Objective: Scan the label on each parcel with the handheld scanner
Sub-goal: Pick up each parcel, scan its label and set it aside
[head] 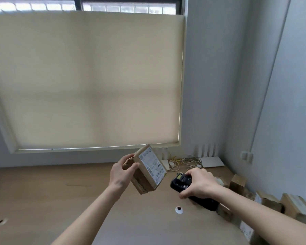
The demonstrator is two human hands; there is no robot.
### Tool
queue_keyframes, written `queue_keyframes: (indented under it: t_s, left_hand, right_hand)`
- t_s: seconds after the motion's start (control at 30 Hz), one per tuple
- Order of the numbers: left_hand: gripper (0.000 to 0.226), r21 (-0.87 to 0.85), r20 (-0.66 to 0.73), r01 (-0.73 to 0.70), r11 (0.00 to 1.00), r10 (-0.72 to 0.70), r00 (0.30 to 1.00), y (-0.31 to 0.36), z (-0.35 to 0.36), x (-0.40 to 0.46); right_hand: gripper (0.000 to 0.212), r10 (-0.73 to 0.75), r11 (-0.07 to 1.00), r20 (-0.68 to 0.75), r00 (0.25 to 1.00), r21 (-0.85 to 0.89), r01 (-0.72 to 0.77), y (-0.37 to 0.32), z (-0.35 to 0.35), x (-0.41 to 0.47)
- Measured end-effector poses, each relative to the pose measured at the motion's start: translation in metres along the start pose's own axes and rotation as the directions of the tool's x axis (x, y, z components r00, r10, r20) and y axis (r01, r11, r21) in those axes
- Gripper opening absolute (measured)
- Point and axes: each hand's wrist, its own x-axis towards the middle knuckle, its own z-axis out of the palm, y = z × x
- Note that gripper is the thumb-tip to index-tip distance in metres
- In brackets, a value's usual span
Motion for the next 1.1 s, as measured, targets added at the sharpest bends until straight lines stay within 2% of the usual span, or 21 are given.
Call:
queue_keyframes:
  t_s: [0.13, 0.63, 0.97, 1.1]
  left_hand:
    - [0.029, 0.004, -0.037, -0.006, 1.000, 0.006, 0.999, 0.009, -0.013, -0.005]
    - [0.028, 0.022, -0.103, -0.001, 1.000, 0.004, 0.995, 0.011, -0.035, -0.020]
    - [0.027, -0.017, -0.136, 0.008, 1.000, -0.010, 0.991, 0.011, -0.049, -0.038]
    - [0.031, -0.068, -0.154, 0.023, 0.997, -0.033, 0.987, 0.006, -0.060, -0.048]
  right_hand:
    - [0.067, 0.027, 0.997, -0.054, 0.998, -0.074, -0.031, -0.010, -0.005, -0.007]
    - [0.072, -0.008, 0.994, -0.054, 0.998, -0.109, 0.002, -0.030, -0.001, -0.013]
    - [0.068, -0.068, 0.993, -0.034, 0.997, -0.095, 0.065, -0.040, 0.000, -0.021]
    - [0.065, -0.097, 0.995, 0.011, 0.995, -0.012, 0.097, -0.046, 0.004, -0.026]
